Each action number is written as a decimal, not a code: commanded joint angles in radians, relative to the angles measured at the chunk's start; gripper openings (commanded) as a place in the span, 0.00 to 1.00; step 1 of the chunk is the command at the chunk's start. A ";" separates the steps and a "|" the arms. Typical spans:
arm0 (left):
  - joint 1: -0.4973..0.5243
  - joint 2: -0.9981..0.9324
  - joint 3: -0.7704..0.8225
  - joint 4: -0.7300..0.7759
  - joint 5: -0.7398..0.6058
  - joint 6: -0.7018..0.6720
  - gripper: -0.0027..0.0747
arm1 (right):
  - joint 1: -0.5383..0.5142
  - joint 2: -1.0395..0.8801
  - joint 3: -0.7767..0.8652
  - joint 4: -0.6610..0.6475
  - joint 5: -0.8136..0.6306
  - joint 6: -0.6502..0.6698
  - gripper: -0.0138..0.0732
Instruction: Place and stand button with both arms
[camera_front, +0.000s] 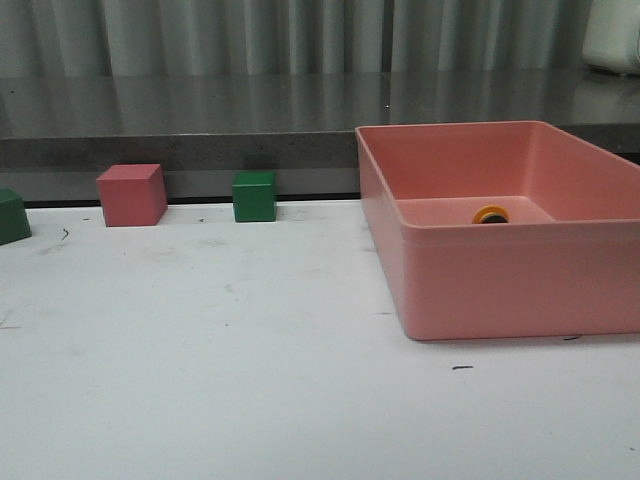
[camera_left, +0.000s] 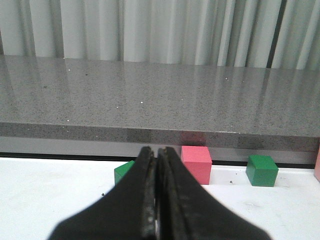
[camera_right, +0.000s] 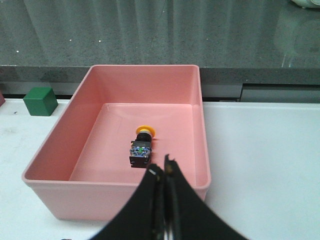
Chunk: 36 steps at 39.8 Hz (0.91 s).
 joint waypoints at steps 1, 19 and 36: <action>0.000 0.012 -0.040 0.001 -0.080 -0.008 0.07 | -0.004 0.014 -0.036 -0.002 -0.101 -0.009 0.22; 0.000 0.012 -0.040 0.001 -0.080 -0.008 0.90 | -0.004 0.047 -0.035 0.025 -0.113 -0.009 0.90; 0.000 0.012 -0.040 0.001 -0.080 -0.008 0.84 | 0.000 0.603 -0.315 0.054 -0.157 -0.009 0.90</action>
